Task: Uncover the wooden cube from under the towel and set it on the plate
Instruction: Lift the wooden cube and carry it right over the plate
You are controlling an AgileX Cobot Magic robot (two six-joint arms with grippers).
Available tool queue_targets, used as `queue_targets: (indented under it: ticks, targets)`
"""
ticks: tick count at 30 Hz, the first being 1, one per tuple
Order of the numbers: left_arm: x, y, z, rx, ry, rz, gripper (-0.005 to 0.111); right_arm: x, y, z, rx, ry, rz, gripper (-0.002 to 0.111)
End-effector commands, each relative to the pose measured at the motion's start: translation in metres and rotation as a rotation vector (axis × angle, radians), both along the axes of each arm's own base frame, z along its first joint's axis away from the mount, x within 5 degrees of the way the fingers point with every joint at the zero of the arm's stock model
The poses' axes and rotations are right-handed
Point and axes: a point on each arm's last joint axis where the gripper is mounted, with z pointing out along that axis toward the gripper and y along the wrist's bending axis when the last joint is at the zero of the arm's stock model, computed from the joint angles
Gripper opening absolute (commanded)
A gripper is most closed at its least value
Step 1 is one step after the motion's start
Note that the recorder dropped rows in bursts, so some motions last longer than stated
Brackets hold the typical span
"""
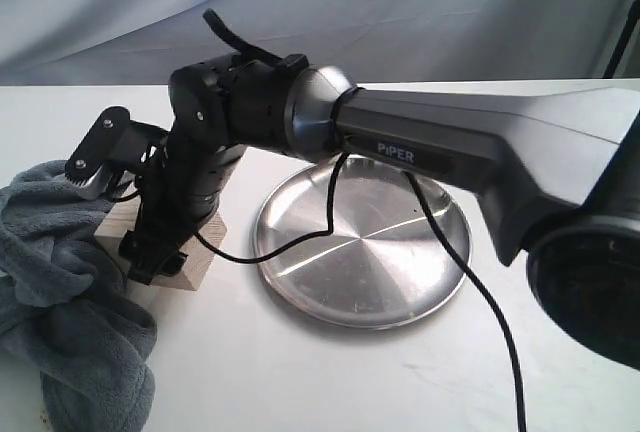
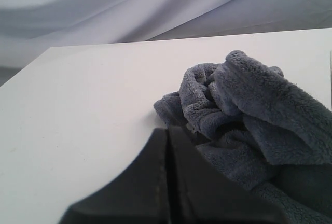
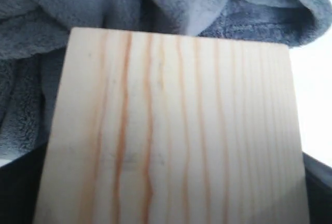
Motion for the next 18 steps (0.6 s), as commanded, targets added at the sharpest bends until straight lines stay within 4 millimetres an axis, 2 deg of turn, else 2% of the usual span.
queue_targets:
  ticks: [1,9,14,18]
  targets:
    - [0.0,0.0,-0.001,-0.006,-0.007,0.001,0.0,0.019,-0.019,0.029,0.071,-0.011,-0.114,0.013]
    - [0.0,0.0,-0.001,-0.006,-0.007,0.001,0.0,0.039,-0.047,0.044,0.108,0.023,-0.254,0.013]
    - [0.0,0.0,-0.001,-0.006,-0.007,0.001,0.0,0.042,-0.058,0.05,0.13,0.023,-0.291,0.013]
    - [0.0,0.0,-0.001,-0.006,-0.007,0.001,0.0,0.043,-0.076,0.053,0.146,0.008,-0.33,0.013]
